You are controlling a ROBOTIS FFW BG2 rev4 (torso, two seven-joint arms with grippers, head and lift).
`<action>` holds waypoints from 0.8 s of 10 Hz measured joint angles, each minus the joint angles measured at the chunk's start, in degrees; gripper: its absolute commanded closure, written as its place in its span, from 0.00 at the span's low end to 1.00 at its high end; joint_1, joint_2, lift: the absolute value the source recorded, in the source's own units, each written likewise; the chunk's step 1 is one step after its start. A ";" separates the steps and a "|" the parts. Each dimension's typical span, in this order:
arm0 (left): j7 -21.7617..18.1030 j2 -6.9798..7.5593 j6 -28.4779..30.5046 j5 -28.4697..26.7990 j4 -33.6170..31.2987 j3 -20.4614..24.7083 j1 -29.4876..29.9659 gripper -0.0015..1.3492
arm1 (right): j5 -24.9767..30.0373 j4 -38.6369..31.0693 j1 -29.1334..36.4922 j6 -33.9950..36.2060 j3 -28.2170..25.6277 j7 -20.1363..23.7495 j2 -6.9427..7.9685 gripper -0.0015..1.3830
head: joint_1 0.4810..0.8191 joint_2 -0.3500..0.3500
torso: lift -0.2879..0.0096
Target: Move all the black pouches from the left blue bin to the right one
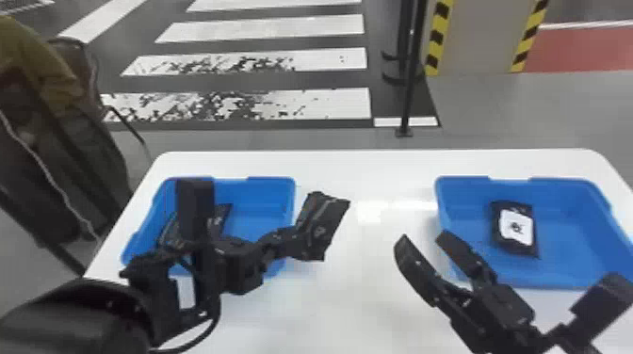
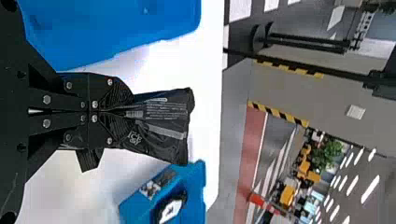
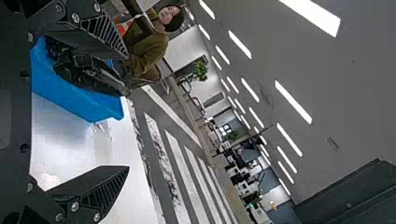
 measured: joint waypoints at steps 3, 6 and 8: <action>-0.08 0.71 -0.39 4.22 -0.83 -5.80 -0.18 0.90 | -2.14 3.48 -3.56 1.05 0.68 -0.08 -0.94 0.14 | 0.63 0.50 | 0.50; -0.09 1.14 -0.39 6.87 -1.08 -9.57 -0.52 0.90 | -2.85 7.20 -6.85 1.07 0.63 -0.24 -1.18 0.41 | 0.63 0.42 | 0.50; -0.08 1.28 -0.38 7.48 -1.09 -10.64 -0.68 0.90 | -4.38 8.15 -7.95 1.07 0.46 -0.64 -1.14 0.92 | 0.63 0.39 | 0.50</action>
